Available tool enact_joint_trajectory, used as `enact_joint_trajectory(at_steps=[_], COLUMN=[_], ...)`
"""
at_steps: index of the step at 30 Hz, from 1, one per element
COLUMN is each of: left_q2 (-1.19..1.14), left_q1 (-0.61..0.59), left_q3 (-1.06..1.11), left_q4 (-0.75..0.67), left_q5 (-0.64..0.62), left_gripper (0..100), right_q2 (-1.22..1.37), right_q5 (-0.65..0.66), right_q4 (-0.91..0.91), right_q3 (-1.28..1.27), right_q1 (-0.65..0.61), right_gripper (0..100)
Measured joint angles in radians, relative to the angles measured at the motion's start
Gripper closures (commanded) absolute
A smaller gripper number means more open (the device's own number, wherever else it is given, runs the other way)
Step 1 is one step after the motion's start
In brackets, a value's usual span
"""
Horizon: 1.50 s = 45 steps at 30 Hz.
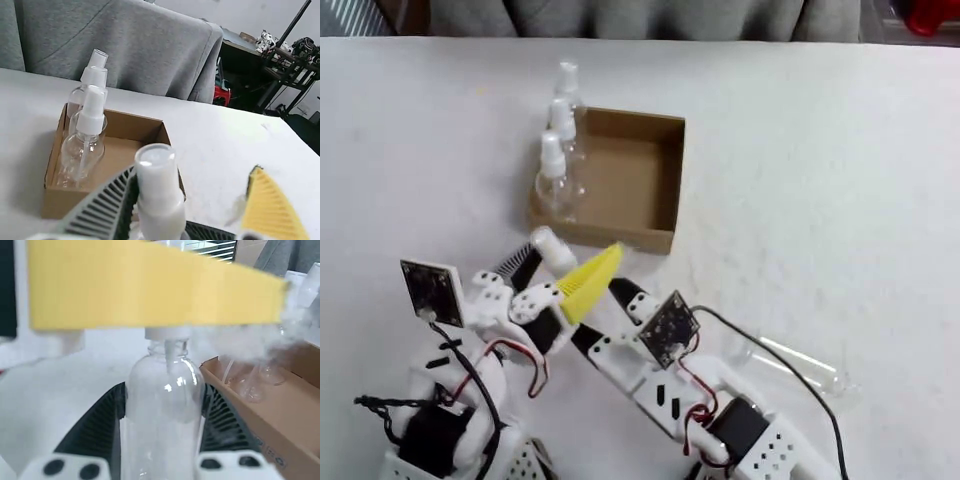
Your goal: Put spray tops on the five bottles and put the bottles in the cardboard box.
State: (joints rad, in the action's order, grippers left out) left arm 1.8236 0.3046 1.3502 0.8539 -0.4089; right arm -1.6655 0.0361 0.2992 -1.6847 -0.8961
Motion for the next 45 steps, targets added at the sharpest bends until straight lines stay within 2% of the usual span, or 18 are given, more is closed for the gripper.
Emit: enact_joint_trajectory(at_steps=[6,10,15,21,31,35,39,42,45], left_q2=[0.000,0.002,0.006,0.006,0.006,0.006,0.006,0.005,0.005], left_q1=[-0.002,-0.002,-0.002,0.000,0.009,0.055,0.144,0.221,0.307], left_q3=[-0.008,-0.098,-0.169,-0.169,-0.176,-0.130,-0.044,-0.029,-0.028], left_q4=[0.014,0.124,0.275,0.361,0.373,0.356,0.348,0.293,0.253], left_q5=[0.000,0.002,0.091,0.181,0.221,0.221,0.166,0.101,0.072], left_gripper=[67,67,67,67,67,67,67,75,90], right_q2=[0.000,0.000,0.000,0.000,0.000,0.000,0.000,0.000,0.040], right_q5=[0.000,0.000,0.000,0.000,0.000,-0.061,-0.075,-0.069,-0.051], right_q4=[0.000,0.000,0.000,-0.061,-0.074,-0.074,-0.080,-0.141,-0.218], right_q3=[0.000,0.000,0.000,0.003,0.043,0.121,0.193,0.216,0.244], right_q1=[-0.002,0.006,0.094,0.230,0.451,0.531,0.534,0.545,0.537], right_gripper=[98.2,98.2,98.2,98.2,98.2,98.2,98.2,98.2,98.2])
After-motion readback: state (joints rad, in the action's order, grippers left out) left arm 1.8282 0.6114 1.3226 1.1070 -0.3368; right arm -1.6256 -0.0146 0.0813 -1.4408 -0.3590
